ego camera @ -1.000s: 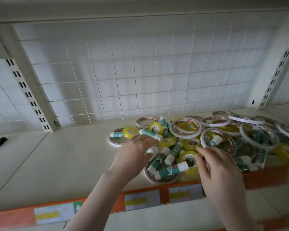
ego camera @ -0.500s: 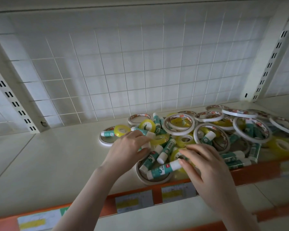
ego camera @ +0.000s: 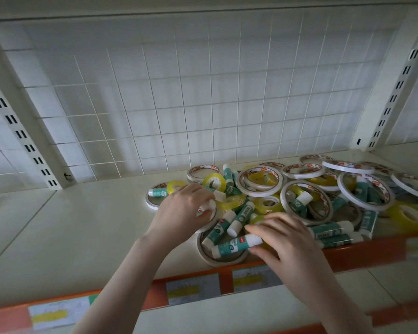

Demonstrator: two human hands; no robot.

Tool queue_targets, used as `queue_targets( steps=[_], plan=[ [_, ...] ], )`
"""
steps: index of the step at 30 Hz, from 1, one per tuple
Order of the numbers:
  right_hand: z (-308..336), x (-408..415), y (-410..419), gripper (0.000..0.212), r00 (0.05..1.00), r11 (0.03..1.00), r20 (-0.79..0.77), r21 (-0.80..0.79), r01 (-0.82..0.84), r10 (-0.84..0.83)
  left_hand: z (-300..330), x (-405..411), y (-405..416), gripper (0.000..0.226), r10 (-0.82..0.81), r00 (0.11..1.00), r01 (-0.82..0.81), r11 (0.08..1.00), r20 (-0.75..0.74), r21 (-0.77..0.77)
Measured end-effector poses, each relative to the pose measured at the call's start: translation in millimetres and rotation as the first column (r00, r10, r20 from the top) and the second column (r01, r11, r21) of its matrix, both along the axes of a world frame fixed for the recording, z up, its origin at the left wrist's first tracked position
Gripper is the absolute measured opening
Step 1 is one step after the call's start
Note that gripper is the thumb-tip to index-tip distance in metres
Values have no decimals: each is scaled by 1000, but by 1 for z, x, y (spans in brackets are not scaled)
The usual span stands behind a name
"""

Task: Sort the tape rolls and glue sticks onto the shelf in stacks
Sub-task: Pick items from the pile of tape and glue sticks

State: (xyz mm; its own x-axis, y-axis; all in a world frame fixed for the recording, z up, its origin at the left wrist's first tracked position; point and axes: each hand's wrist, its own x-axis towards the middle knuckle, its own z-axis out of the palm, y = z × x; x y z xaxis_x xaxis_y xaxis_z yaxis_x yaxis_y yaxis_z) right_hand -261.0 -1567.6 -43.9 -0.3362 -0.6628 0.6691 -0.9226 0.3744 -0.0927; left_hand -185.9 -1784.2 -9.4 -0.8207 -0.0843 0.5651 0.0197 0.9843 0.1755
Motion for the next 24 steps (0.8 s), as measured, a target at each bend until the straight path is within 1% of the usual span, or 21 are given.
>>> queue_targets(
  steps=[2, 5, 8, 11, 13, 18, 20, 24],
  plan=[
    [0, -1, 0, 22, 999, 1000, 27, -3, -17, 17, 3, 4, 1, 15, 41, 998, -37, 996, -54, 81],
    [2, 0, 1, 24, 997, 998, 57, -23, -57, 58, 9, 13, 1, 12, 137, 985, -108, 964, -107, 243],
    [8, 3, -1, 29, 989, 992, 96, -72, -103, 110, 12, 26, 0, 24, 194, 971, -133, 924, -141, 359],
    [11, 8, -8, 28, 950, 965, 225, -195, -174, 217, 12, 41, 1, 28, 213, 954, -113, 908, -212, 403],
    [11, 9, -15, 28, 926, 943, 261, -265, -202, 272, 11, 52, 1, 27, 244, 937, -121, 899, -251, 422],
    [19, 13, -32, 29, 903, 882, 242, -406, -239, 355, 15, 80, 0, 32, 324, 898, -179, 886, -297, 427],
    [22, 17, -39, 27, 898, 862, 243, -452, -228, 366, 16, 92, -3, 28, 347, 885, -200, 885, -309, 420],
    [28, 33, -56, 18, 895, 850, 237, -473, -233, 377, 17, 117, -13, 28, 384, 859, -221, 875, -338, 431]
  ],
)
